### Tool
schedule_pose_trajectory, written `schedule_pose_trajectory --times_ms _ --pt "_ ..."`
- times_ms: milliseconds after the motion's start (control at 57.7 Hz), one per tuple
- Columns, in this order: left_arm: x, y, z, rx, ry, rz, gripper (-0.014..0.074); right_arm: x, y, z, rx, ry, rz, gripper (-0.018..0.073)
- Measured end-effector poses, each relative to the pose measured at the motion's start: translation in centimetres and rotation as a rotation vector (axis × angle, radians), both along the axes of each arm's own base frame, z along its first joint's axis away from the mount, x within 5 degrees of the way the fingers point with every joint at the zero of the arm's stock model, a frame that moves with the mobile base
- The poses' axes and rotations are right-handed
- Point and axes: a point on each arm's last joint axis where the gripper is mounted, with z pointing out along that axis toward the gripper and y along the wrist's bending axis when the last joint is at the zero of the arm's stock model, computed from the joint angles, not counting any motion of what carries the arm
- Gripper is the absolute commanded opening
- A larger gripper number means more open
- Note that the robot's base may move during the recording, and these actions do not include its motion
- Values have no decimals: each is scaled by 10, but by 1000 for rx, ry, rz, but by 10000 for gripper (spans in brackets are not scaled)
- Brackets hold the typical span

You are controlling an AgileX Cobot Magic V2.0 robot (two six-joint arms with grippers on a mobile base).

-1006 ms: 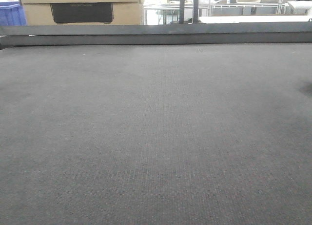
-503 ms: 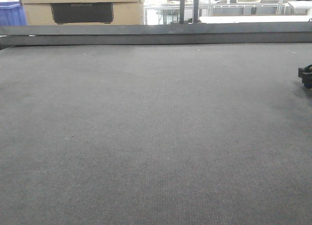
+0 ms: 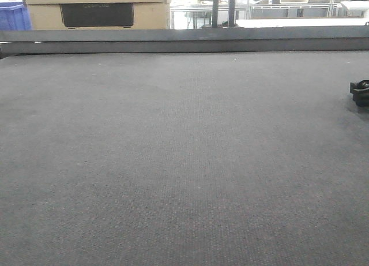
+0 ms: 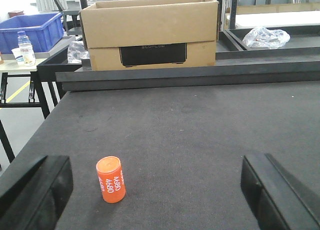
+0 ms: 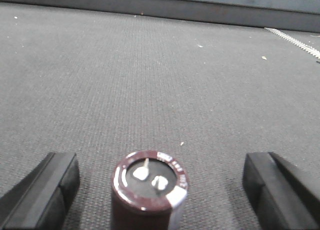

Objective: Place cylindrical capacitor in blue bin on shelf
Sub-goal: 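Close the left gripper on the orange cylinder, the right on the capacitor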

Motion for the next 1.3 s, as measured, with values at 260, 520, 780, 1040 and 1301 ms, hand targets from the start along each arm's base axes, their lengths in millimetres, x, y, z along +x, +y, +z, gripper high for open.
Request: schedule_pose_trajectory --times_ms 260,520,780,1040,1301 --pt "0 0 0 0 0 0 591 0 0 -3 3 12 -2 -43" --pt "0 -1 0 -34 4 -9 591 0 0 7 5 33 -3 -160" --pt "17 1 -19 -40 35 25 591 -10 6 86 17 0 29 -162" --pt "74 17 -60 -87 10 138 591 -54 40 183 19 9 100 -162" --pt "132 23 -102 -148 42 184 591 -100 78 246 2 -125 220 -162"
